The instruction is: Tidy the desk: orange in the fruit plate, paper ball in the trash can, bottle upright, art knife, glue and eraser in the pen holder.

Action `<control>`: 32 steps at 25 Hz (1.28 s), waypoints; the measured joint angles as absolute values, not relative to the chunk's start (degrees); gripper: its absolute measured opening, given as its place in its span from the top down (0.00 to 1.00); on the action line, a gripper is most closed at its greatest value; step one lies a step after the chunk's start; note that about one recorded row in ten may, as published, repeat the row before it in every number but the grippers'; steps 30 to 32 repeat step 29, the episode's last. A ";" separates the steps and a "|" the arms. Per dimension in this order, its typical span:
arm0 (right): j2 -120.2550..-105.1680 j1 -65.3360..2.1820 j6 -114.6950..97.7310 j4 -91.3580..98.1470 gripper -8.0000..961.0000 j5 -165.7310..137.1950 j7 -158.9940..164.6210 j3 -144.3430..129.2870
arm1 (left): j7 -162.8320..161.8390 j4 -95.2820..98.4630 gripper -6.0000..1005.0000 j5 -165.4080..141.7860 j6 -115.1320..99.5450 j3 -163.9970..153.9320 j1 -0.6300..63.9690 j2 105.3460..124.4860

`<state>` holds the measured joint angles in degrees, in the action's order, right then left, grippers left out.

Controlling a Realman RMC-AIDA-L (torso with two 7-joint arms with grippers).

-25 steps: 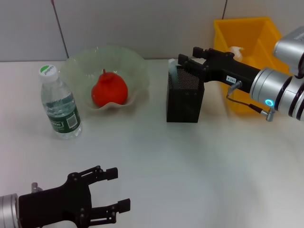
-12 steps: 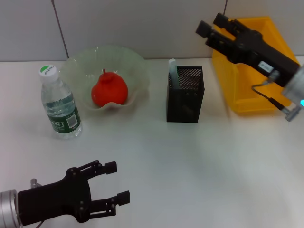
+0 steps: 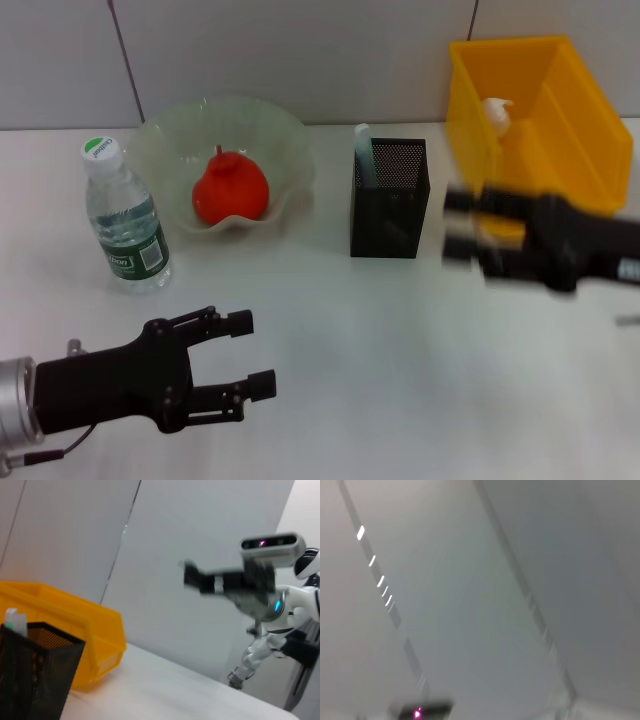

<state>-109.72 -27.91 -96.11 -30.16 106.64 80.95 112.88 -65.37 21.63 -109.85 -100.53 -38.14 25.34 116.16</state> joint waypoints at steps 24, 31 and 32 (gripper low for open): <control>-111.97 -28.46 -94.49 -30.69 0.20 85.57 78.64 115.14 | -66.88 22.12 0.14 -112.92 -100.13 -39.70 27.78 115.74; -112.14 -28.61 -94.49 -30.51 0.20 85.20 78.53 115.72 | -66.88 22.15 0.14 -113.27 -100.12 -39.86 27.81 115.70; -112.14 -28.61 -94.49 -30.51 0.20 85.20 78.53 115.72 | -66.88 22.15 0.14 -113.27 -100.12 -39.86 27.81 115.70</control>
